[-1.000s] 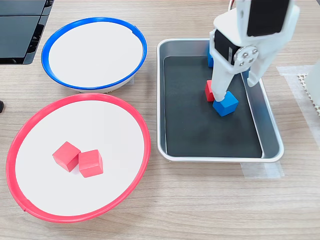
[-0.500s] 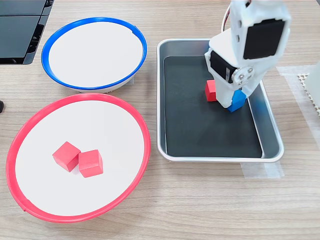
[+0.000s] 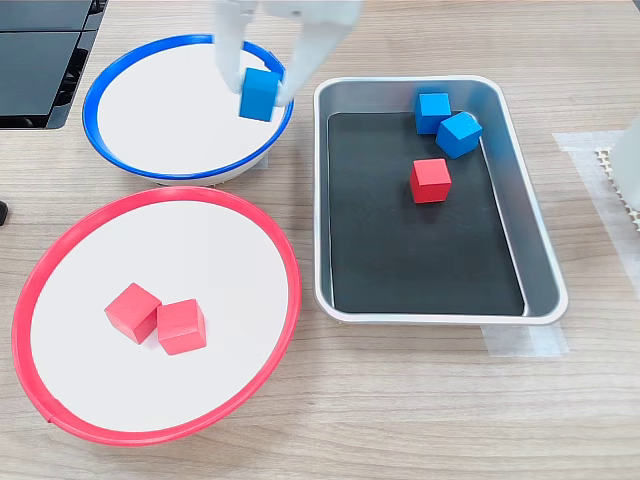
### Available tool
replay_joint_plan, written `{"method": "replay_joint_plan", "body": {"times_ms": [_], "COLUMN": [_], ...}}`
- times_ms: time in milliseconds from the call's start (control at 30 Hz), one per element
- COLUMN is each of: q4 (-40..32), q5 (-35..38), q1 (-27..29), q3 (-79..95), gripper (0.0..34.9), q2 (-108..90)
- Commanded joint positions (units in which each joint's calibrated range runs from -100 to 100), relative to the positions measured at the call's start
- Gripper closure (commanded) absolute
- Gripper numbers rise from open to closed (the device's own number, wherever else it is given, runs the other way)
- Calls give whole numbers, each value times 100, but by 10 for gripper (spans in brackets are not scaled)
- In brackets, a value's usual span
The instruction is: Move six blocks from tray to matching dishes
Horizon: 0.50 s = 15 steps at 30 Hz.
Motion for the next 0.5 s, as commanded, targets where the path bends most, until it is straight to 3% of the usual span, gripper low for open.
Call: {"method": "replay_joint_plan", "body": {"times_ms": [0, 33, 67, 133, 167, 233, 267, 300, 333, 467], "q4": [-776, -899, -1032, -1188, -1164, -1065, -965, -685, -346, 603], "q5": [-112, -93, -54, 0, 44, 73, 103, 200, 308, 801], "q1": [228, 247, 257, 294, 304, 313, 332, 351, 379, 539], "q3": [-902, -902, -857, -711, -602, -447, -301, -28, 172, 1364], "gripper": [347, 340, 304, 188, 148, 154, 197, 312, 346, 346], "q2": [883, 1003, 1088, 1148, 1037, 807, 602, 150, -208, -1394]}}
